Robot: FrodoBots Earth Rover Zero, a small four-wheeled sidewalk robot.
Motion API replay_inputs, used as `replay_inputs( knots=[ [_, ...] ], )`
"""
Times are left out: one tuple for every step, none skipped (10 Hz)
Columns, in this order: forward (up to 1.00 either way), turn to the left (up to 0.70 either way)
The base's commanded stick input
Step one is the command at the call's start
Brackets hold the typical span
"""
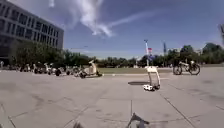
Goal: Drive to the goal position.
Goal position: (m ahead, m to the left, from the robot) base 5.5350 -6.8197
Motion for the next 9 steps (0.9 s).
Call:
replay_inputs(
  knots=[
    [0.00,-0.70],
    [0.00,-0.70],
    [0.00,-0.70],
    [0.00,-0.70],
    [0.00,-0.70],
    [0.00,-0.70],
    [0.00,-0.70],
    [0.00,-0.70],
    [0.00,-0.70]
  ],
)
